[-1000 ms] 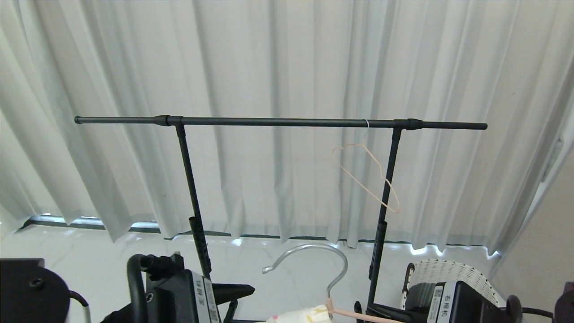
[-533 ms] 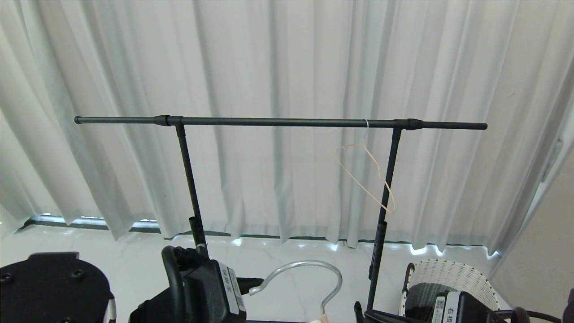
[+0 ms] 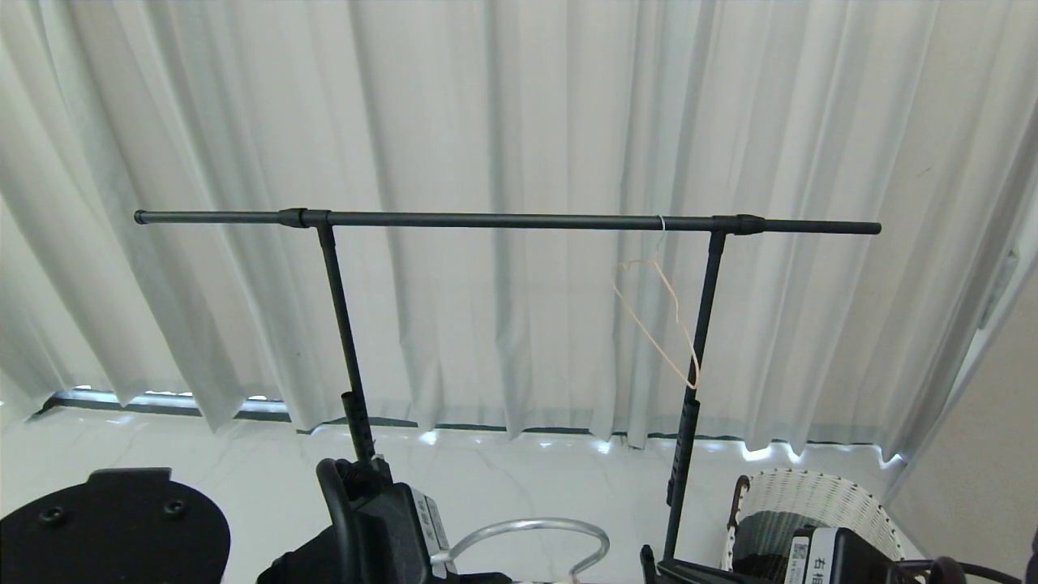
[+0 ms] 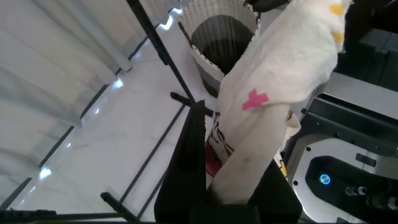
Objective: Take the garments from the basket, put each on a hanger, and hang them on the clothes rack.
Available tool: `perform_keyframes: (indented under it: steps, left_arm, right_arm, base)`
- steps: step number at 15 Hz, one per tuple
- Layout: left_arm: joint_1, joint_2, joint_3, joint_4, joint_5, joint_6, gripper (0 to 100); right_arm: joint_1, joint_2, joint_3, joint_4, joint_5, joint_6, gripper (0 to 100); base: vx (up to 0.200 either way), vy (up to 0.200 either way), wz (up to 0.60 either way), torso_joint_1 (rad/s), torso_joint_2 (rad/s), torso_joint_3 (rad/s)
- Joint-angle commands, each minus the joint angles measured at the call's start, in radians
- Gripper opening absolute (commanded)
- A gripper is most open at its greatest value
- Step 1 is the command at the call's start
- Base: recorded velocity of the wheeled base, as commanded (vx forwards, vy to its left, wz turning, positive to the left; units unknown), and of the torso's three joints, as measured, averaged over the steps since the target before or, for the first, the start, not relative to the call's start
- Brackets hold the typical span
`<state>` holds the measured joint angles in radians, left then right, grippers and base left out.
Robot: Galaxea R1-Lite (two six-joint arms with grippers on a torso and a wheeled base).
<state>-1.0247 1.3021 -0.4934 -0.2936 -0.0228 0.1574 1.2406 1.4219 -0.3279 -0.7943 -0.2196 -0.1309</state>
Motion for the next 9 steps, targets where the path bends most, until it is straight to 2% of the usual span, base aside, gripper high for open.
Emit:
perform_keyframes:
  steps: [1,2,6,9]
  left_arm:
    - [0.000,0.002,0.001,0.001,0.000,0.001,0]
    - [0.000,0.002,0.003,0.001,0.000,-0.001,0]
    - [0.008,0.000,0.029,0.001,0.006,-0.001,0]
    - [0.051,-0.001,0.049,0.001,0.010,-0.004,0]
  right_arm:
    - [0.000,0.003,0.001,-0.003,0.000,0.000,0]
    - [0.000,0.005,0.003,-0.003,0.000,0.000,100]
    - [-0.001,0.000,0.006,-0.003,-0.001,0.000,100]
    - [-0.003,0.002,0.007,-0.003,-0.001,0.000,100]
  base:
    - [0.000,0.000,0.00,0.000,0.00,0.000]
    - [0.000,0.000,0.00,0.000,0.00,0.000]
    - [0.000,0.000,0.00,0.000,0.00,0.000]
    - [0.000,0.000,0.00,0.000,0.00,0.000]
